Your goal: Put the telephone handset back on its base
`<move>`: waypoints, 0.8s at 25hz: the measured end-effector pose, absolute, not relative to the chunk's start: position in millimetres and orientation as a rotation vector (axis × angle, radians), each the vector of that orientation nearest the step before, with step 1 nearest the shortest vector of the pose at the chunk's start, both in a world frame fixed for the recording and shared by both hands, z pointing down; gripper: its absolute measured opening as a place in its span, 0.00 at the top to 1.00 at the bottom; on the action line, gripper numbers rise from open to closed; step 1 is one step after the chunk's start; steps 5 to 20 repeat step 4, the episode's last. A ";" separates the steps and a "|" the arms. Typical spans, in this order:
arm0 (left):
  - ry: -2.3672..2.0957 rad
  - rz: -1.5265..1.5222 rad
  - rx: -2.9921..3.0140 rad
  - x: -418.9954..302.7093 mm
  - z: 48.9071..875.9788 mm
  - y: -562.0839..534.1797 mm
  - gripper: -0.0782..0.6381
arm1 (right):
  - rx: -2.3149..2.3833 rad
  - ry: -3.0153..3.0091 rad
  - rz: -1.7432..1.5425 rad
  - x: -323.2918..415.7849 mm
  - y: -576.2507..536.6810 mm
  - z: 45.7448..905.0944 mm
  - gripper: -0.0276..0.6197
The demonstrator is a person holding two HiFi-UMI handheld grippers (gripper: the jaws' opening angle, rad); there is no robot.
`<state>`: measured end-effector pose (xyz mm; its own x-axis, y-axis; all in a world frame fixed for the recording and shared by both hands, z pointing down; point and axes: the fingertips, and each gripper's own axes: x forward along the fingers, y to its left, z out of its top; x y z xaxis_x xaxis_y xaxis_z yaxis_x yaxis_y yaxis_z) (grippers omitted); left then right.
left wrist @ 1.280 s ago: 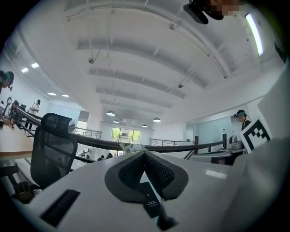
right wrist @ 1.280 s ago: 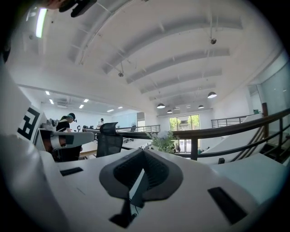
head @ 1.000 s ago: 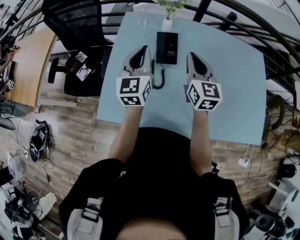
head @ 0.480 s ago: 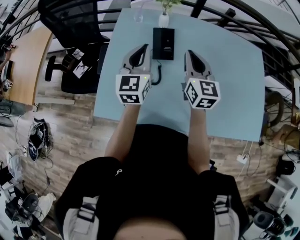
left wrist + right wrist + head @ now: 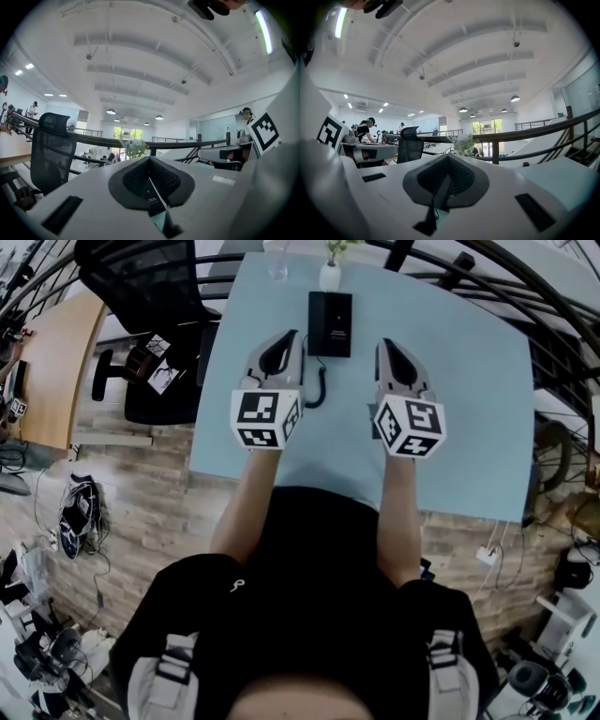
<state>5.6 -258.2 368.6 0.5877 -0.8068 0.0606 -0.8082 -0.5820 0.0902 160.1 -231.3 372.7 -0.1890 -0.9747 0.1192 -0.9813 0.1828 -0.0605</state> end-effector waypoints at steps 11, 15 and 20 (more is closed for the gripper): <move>-1.370 0.014 2.700 7.2 370.7 -258.6 0.89 | 1.959 -2.379 0.164 159.3 -233.3 370.7 0.97; -1.370 0.014 2.700 7.2 370.7 -258.6 0.89 | 1.959 -2.379 0.164 159.3 -233.3 370.7 0.97; -1.370 0.014 2.700 7.2 370.7 -258.6 0.89 | 1.959 -2.379 0.164 159.3 -233.3 370.7 0.97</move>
